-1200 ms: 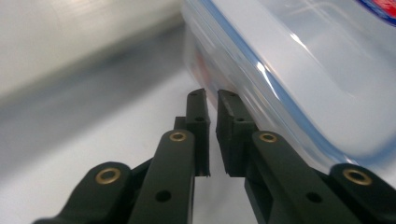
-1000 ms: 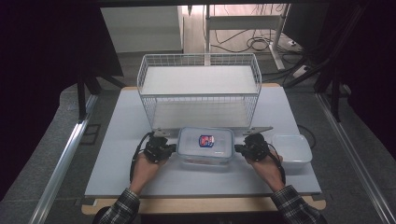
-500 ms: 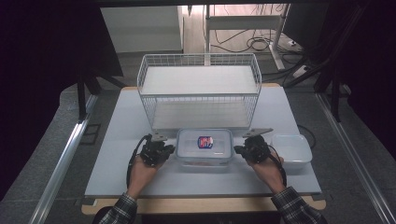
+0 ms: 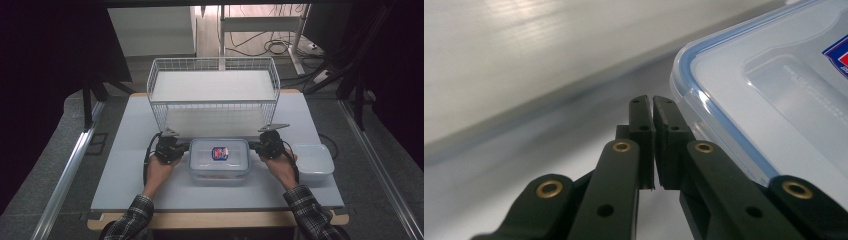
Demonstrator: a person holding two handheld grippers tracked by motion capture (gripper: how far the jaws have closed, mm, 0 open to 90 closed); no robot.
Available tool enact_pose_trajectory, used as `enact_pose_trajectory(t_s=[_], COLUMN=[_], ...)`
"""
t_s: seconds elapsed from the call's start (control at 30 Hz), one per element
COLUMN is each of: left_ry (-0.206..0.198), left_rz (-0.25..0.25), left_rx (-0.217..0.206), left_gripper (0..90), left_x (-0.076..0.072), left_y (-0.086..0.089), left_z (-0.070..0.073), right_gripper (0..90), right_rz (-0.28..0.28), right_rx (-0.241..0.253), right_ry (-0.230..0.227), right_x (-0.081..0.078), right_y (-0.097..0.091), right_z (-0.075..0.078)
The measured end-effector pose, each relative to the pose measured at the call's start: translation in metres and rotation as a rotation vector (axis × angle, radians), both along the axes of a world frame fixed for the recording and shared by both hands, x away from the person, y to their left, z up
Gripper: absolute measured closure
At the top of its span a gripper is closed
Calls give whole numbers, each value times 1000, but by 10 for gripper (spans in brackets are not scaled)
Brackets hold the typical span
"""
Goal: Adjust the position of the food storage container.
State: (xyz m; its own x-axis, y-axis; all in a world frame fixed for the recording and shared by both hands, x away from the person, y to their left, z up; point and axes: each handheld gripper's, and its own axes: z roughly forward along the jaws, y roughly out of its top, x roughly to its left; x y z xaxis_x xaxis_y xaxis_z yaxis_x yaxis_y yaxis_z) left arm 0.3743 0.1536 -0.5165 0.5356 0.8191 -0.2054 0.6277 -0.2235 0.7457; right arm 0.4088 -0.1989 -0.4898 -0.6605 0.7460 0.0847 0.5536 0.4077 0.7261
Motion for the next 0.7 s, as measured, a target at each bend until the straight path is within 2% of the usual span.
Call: enact_pose_trajectory(t_s=[0.2,0.33,0.4,0.47,0.53,0.67,0.7], left_ry=[27,7,-13,-46,-70,-100,-102], left_rz=[-3,-14,-7,12,4,-1,-9], left_rx=[19,61,51,60,57,76,70], left_gripper=[879,852,813,755,657,436,387], left_x=[-23,-30,-33,-41,-50,-67,-71], left_y=[0,1,6,14,22,27,27], left_z=[3,7,13,20,24,25,25], right_gripper=[897,895,877,794,708,536,476], right_rz=[20,36,39,31,28,39,46], right_rx=[-5,-28,-44,-39,-27,33,40], right_ry=[21,17,-6,-35,-65,-68,-70], right_x=[-18,-31,-36,-42,-50,-65,-68], right_y=[0,2,0,-4,-12,-21,-20], right_z=[1,3,6,13,19,27,29])
